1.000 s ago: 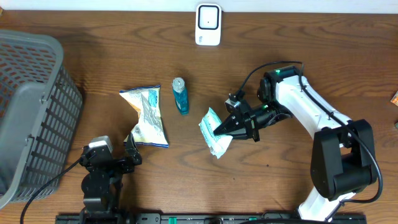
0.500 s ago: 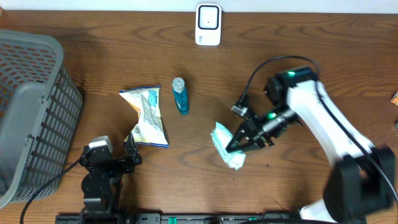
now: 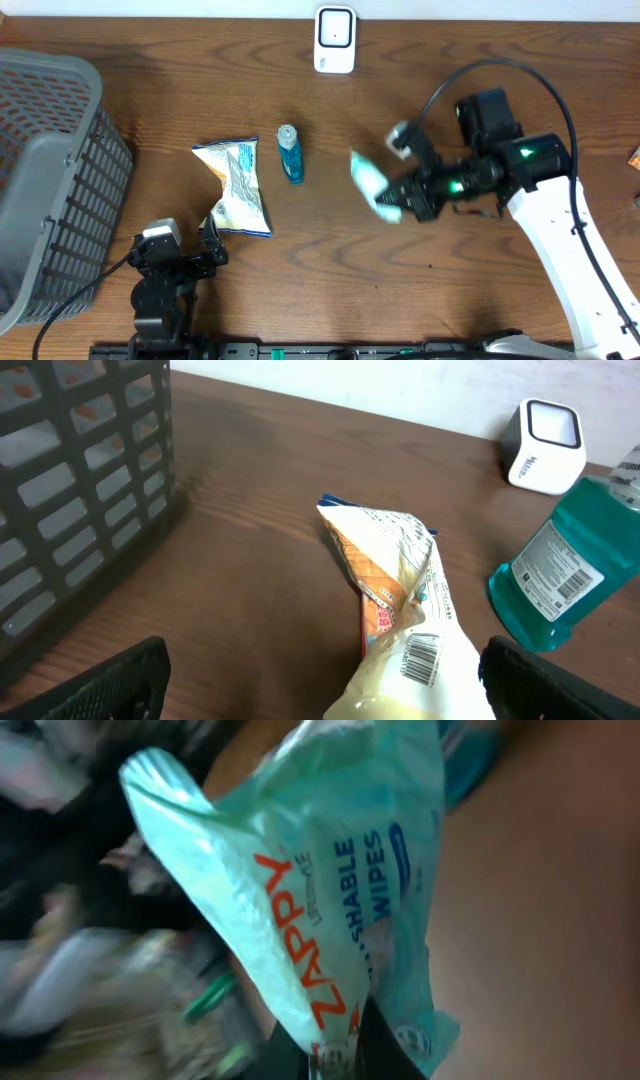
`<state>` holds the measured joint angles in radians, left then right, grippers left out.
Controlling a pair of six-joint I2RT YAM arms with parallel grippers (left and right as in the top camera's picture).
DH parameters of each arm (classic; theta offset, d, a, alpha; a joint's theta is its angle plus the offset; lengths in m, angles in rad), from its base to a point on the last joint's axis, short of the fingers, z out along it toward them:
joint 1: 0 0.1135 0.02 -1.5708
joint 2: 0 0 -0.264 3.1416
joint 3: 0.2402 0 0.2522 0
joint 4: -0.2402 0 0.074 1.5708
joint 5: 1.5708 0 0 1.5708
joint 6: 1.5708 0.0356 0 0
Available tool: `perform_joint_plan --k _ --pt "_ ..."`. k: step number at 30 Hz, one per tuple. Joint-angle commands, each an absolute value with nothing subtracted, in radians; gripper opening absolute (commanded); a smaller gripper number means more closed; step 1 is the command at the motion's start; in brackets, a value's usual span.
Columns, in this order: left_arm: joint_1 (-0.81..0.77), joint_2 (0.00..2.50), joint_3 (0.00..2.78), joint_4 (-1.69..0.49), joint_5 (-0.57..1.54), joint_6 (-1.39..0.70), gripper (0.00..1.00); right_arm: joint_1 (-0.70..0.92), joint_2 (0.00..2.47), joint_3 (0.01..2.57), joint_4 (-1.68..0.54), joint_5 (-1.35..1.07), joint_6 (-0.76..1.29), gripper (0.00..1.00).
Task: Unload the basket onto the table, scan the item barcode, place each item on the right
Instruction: 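Carry the wipes pack to the white scanner and hold it there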
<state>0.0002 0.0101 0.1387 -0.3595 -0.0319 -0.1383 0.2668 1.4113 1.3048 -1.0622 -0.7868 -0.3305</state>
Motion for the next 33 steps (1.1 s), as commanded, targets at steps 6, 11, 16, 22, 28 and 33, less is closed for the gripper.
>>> perform_joint_plan --k 6,11,16,22,28,33 --pt "0.006 0.004 0.136 -0.358 -0.033 -0.148 0.98 0.290 1.499 1.308 -0.595 -0.482 -0.023 0.01" --pt "0.006 0.004 0.136 -0.358 -0.033 -0.148 0.98 0.316 1.656 1.324 -0.305 -0.447 0.083 0.01" --pt "0.006 0.004 0.136 -0.358 -0.033 -0.148 0.98 0.325 1.844 1.467 -0.220 -0.422 0.097 0.01" --pt "0.006 0.004 0.136 -0.358 -0.033 -0.148 0.98 0.359 2.116 1.804 -0.241 -0.247 0.072 0.01" --pt "0.006 0.004 0.136 -0.358 -0.033 -0.148 0.98 0.376 2.365 2.130 -0.290 -0.083 0.070 0.01" --pt "0.006 0.004 0.136 -0.358 -0.033 -0.148 0.98 0.389 2.467 2.249 -0.288 -0.032 0.070 0.01"
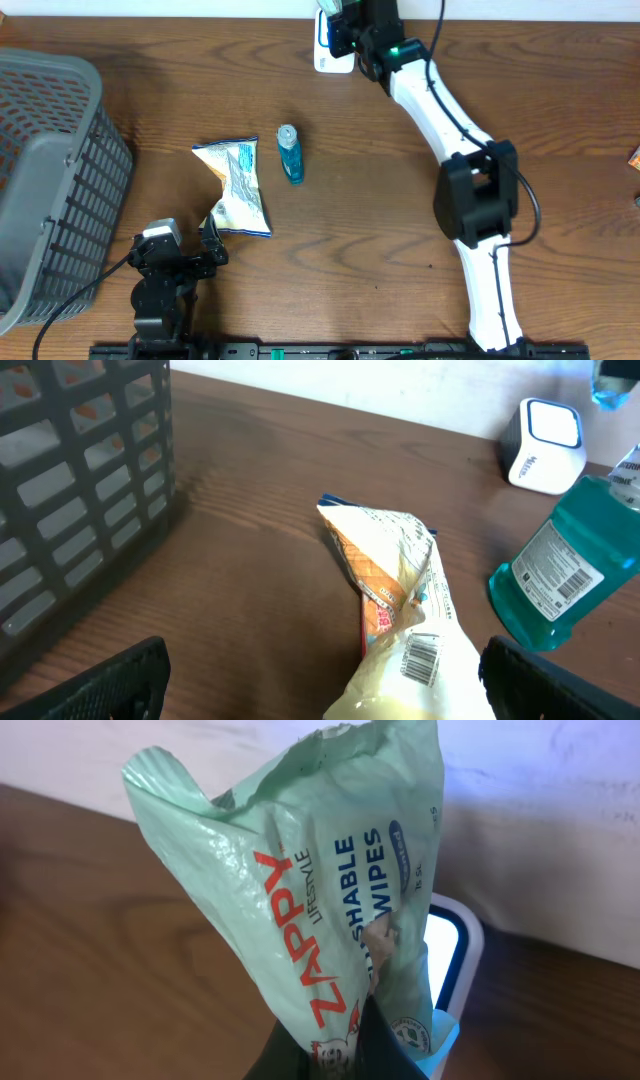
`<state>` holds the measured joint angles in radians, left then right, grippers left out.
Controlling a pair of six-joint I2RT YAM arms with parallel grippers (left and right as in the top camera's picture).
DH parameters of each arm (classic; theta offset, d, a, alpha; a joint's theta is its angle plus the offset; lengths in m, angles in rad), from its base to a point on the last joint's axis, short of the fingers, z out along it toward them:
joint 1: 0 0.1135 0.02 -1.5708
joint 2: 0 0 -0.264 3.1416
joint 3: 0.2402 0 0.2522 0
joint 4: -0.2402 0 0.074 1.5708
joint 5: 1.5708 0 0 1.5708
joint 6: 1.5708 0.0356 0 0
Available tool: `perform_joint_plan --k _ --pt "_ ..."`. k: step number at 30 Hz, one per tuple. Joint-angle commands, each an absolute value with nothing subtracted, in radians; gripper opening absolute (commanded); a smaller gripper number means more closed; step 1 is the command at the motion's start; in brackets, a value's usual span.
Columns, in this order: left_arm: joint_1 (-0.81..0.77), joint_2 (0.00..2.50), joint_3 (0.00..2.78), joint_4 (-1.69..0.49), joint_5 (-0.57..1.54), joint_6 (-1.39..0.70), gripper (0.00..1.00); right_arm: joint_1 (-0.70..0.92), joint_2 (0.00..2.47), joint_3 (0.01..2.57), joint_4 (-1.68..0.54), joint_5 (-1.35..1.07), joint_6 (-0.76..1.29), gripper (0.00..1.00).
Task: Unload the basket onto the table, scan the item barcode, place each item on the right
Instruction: 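Carry the wipes pack to the white scanner and hold it there, then move the wipes pack off to the right table edge and release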
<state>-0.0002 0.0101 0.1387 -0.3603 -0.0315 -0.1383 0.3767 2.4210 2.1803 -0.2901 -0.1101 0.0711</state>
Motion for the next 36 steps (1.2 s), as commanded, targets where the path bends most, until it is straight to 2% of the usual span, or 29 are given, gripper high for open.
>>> perform_joint_plan --k 1,8,18,22,28,32,36 --pt "0.006 0.004 0.136 -0.358 -0.033 -0.148 0.98 0.390 2.471 2.254 -0.287 -0.032 0.070 0.01" --pt "0.006 0.004 0.136 -0.358 -0.033 -0.148 0.98 0.394 2.466 2.275 -0.307 -0.031 0.073 0.01" --pt "0.006 0.004 0.136 -0.358 -0.033 -0.147 0.98 0.308 2.308 2.408 -0.734 0.010 0.073 0.01" --pt "0.006 0.004 0.136 -0.358 -0.033 -0.147 0.98 0.218 2.214 2.408 -0.929 0.125 0.073 0.01" --pt "0.006 0.004 0.136 -0.358 -0.033 -0.148 0.98 0.014 2.198 2.401 -1.097 0.352 0.039 0.01" --pt "0.006 0.004 0.136 -0.358 -0.033 -0.148 0.98 -0.143 2.218 2.344 -1.092 0.372 0.036 0.01" --pt "0.006 0.004 0.136 -0.358 -0.033 -0.148 0.98 -0.289 2.247 2.240 -0.984 0.312 0.037 0.01"
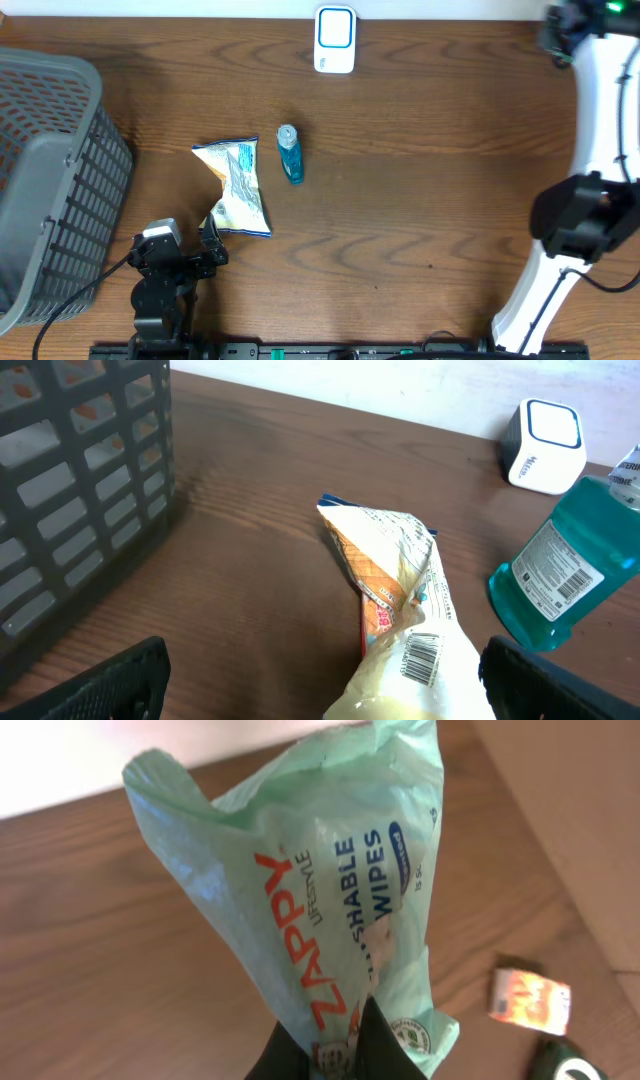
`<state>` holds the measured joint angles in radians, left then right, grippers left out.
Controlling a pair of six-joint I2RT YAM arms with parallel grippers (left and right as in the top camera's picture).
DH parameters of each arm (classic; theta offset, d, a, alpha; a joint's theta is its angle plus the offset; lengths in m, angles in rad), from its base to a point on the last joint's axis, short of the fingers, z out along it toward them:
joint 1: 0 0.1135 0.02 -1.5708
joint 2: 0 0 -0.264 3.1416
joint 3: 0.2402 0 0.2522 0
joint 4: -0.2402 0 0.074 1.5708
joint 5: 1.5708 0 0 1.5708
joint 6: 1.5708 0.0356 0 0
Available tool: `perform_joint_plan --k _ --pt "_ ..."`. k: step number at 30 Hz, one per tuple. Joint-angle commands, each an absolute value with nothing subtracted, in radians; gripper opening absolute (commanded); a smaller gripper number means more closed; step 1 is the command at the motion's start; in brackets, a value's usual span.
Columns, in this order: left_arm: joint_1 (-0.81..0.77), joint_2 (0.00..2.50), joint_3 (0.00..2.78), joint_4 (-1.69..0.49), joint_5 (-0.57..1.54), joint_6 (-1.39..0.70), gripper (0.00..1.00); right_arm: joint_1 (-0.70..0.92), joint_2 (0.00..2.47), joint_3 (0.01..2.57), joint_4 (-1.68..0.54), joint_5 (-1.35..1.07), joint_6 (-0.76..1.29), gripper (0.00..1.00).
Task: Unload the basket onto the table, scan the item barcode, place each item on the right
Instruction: 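Move the wipes pack off to the right table edge and release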
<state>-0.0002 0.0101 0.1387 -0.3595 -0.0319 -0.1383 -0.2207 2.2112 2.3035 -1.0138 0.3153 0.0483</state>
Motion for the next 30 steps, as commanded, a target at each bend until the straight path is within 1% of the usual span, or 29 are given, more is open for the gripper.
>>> perform_joint_plan --k 1,5,10,12,13,14,15,16,20,24,27,30 --pt "0.006 0.004 0.136 -0.358 -0.033 -0.148 0.98 -0.316 2.258 2.214 -0.960 0.287 0.036 0.01" --pt "0.006 0.004 0.136 -0.358 -0.033 -0.147 0.98 -0.435 2.308 2.122 -0.916 0.226 0.057 0.01" --pt "0.006 0.004 0.136 -0.358 -0.033 -0.147 0.98 -0.519 2.342 2.114 -0.915 0.229 0.062 0.01" --pt "0.006 0.004 0.136 -0.358 -0.033 -0.148 0.98 -0.548 2.341 2.115 -0.911 0.230 0.101 0.01" --pt "0.006 0.004 0.136 -0.358 -0.033 -0.148 0.98 -0.563 2.335 2.115 -0.912 0.229 0.124 0.09" --pt "0.006 0.004 0.136 -0.358 -0.033 -0.148 0.98 -0.574 2.331 2.116 -0.912 0.229 0.141 0.26" --pt "0.006 0.004 0.136 -0.358 -0.033 -0.147 0.98 -0.585 2.324 2.118 -0.912 0.222 0.155 0.61" --pt "0.006 0.004 0.136 -0.358 -0.033 -0.148 0.98 -0.594 2.314 2.122 -0.912 0.205 0.157 0.99" --pt "0.006 0.004 0.136 -0.358 -0.033 -0.147 0.98 -0.620 2.237 2.138 -0.912 0.083 0.169 0.99" --pt "0.006 0.004 0.136 -0.358 -0.033 -0.148 0.98 -0.626 2.109 2.141 -0.920 -0.143 0.196 0.99" --pt "0.006 0.004 0.136 -0.358 -0.033 -0.148 0.98 -0.601 2.014 2.141 -0.942 -0.302 0.225 0.99" --pt "0.006 0.004 0.136 -0.358 -0.033 -0.147 0.98 -0.539 1.927 2.141 -0.984 -0.359 0.233 0.99"
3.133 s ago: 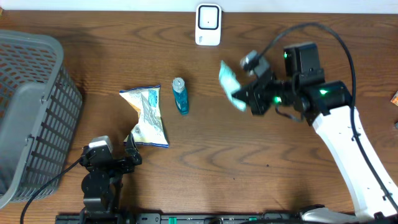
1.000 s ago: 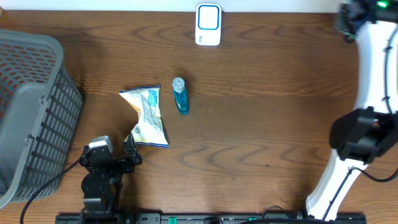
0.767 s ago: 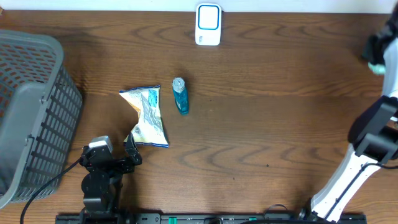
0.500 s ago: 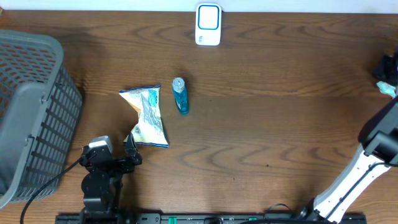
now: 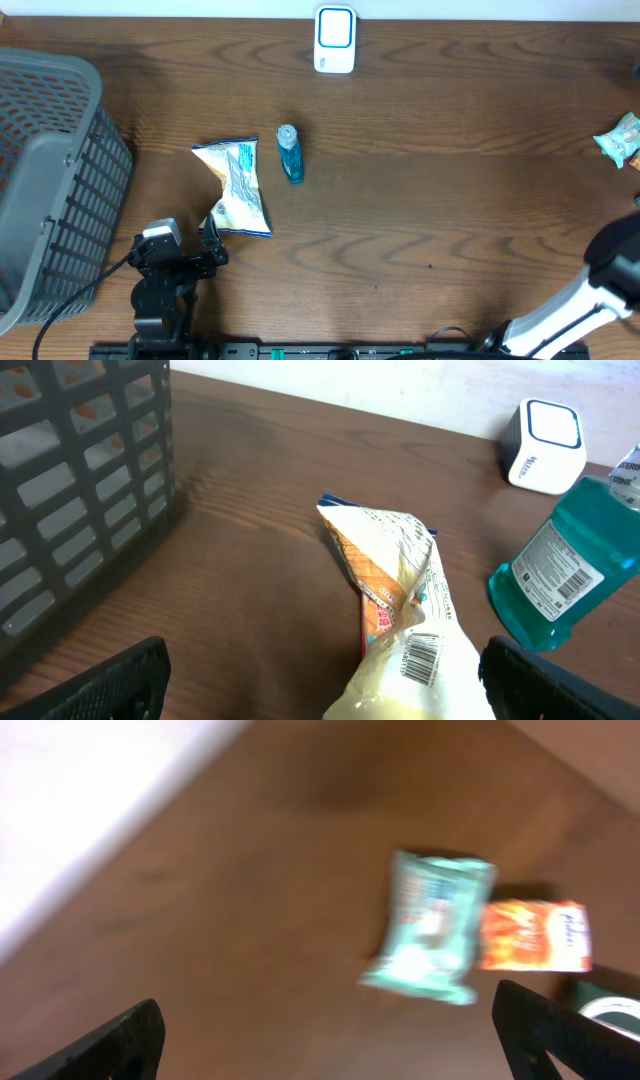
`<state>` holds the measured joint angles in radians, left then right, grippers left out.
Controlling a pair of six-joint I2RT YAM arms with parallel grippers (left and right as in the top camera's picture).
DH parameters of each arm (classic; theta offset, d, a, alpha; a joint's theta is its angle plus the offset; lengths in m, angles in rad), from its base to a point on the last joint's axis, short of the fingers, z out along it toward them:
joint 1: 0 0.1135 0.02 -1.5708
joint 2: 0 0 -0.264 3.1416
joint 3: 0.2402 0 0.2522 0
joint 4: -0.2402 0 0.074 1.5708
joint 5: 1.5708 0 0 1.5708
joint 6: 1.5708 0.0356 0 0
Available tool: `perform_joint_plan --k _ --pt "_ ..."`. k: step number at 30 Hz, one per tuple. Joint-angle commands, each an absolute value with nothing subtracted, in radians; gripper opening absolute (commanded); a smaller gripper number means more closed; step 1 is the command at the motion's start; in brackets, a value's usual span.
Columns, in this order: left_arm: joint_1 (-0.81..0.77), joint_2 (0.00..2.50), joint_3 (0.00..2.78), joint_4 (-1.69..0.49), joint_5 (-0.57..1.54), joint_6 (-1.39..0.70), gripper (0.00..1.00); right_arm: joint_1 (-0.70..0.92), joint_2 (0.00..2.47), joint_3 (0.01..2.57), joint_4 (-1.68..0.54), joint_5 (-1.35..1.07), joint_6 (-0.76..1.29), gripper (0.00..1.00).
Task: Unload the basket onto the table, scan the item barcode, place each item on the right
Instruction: 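Move the wipes pack off to the right table edge and release, then reach the right gripper down to the teal Listerine bottle cap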
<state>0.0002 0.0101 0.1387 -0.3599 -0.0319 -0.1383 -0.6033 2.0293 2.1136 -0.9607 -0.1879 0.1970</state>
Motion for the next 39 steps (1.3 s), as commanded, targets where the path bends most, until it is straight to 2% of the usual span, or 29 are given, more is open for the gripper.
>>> perform_joint_plan --k 1,12,17,23,27,33,39 --pt "0.006 0.004 0.136 -0.358 -0.033 -0.147 0.98 -0.505 1.898 2.141 -1.005 -0.358 0.233 0.99" --pt "0.006 0.004 0.136 -0.358 -0.033 -0.148 0.98 -0.003 1.813 2.140 -1.277 -0.351 0.369 0.99" --pt "0.006 0.004 0.136 -0.358 -0.033 -0.148 0.98 0.231 1.837 2.139 -1.312 -0.362 0.473 0.99" --pt "0.006 0.004 0.136 -0.358 -0.033 -0.148 0.98 0.433 1.840 2.139 -1.269 -0.358 0.521 0.99" --pt "0.006 0.004 0.136 -0.358 -0.033 -0.147 0.98 0.537 1.854 2.139 -1.236 -0.166 0.630 0.99" --pt "0.006 0.004 0.136 -0.358 -0.033 -0.148 0.98 0.696 1.940 2.139 -1.147 0.117 0.443 0.99" --pt "0.006 0.004 0.136 -0.358 -0.033 -0.147 0.98 0.776 2.075 2.139 -1.095 0.168 0.332 0.99"
